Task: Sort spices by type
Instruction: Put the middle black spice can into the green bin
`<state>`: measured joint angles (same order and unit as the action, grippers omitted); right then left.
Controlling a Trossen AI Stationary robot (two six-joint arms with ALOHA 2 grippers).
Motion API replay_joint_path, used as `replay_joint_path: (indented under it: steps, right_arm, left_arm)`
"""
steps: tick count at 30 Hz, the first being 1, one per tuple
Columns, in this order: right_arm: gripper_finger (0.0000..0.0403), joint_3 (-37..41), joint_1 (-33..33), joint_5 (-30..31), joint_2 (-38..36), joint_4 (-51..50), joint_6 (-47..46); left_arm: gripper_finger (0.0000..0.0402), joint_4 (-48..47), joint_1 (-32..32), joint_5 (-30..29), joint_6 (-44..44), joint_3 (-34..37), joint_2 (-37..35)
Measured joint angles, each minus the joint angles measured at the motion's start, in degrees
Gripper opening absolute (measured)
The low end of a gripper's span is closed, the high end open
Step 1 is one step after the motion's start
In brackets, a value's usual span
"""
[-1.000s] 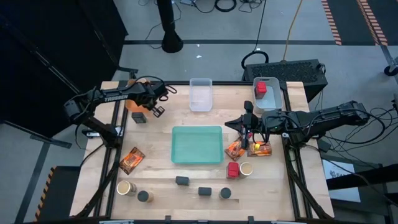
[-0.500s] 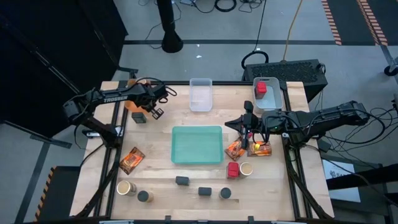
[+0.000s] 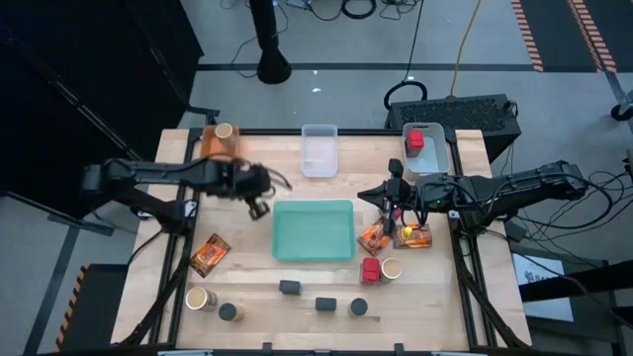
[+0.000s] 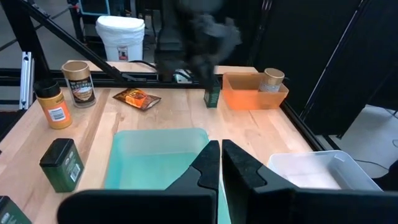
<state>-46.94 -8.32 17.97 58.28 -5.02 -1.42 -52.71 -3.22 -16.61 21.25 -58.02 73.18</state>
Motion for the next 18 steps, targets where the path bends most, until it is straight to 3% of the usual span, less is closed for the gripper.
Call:
replay_joint_path:
  steps: [13,18]
  right_arm:
    - [0.0,0.0,-2.66,0.2,0.02,0.46,-5.17]
    - [0.0,-1.29,-7.51,7.44,0.07,0.39,-5.2]
  left_arm:
    - [0.0005,14.5,28.21,-1.92,-2.24,-0.02,-0.61]
    - [0.0005,20.84,34.05,-1.87,-5.32,-0.02,-0.59]
